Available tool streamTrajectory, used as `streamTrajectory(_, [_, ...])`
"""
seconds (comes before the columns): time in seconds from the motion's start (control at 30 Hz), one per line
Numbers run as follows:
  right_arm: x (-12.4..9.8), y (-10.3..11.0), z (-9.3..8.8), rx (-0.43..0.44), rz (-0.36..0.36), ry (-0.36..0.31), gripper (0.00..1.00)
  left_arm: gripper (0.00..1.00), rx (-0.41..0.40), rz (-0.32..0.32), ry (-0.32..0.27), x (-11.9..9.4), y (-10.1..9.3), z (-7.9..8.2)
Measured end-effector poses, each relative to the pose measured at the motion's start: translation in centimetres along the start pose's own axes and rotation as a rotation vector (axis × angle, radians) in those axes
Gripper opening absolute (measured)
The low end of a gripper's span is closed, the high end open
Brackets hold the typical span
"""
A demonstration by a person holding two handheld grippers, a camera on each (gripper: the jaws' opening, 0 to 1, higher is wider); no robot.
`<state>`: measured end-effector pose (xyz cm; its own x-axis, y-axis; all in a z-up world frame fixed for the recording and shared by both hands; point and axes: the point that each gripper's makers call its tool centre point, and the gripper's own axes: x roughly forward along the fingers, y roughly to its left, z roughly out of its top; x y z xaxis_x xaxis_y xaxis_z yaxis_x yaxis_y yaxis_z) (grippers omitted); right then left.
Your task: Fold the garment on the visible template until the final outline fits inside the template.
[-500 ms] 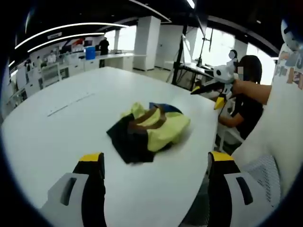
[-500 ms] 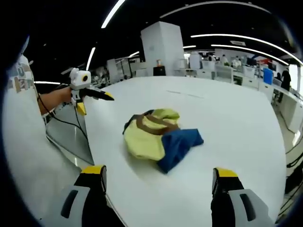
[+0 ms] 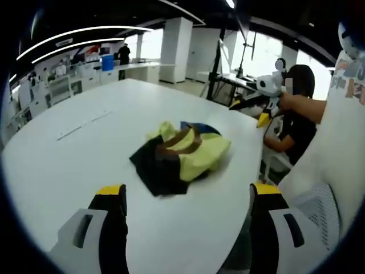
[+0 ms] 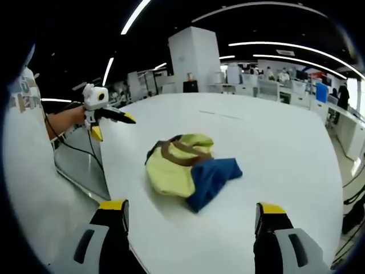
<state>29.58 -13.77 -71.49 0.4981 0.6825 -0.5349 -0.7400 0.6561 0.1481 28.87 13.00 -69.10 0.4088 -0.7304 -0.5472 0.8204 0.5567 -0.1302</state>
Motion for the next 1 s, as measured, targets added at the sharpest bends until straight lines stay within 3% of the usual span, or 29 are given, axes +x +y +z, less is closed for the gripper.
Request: streamTrajectory(1.0, [-0.02,0.63,-0.22,-0.010,0.004,0.024,0.89,0.82,-0.001,-0.007,0.007,-0.69,-0.34,-0.53])
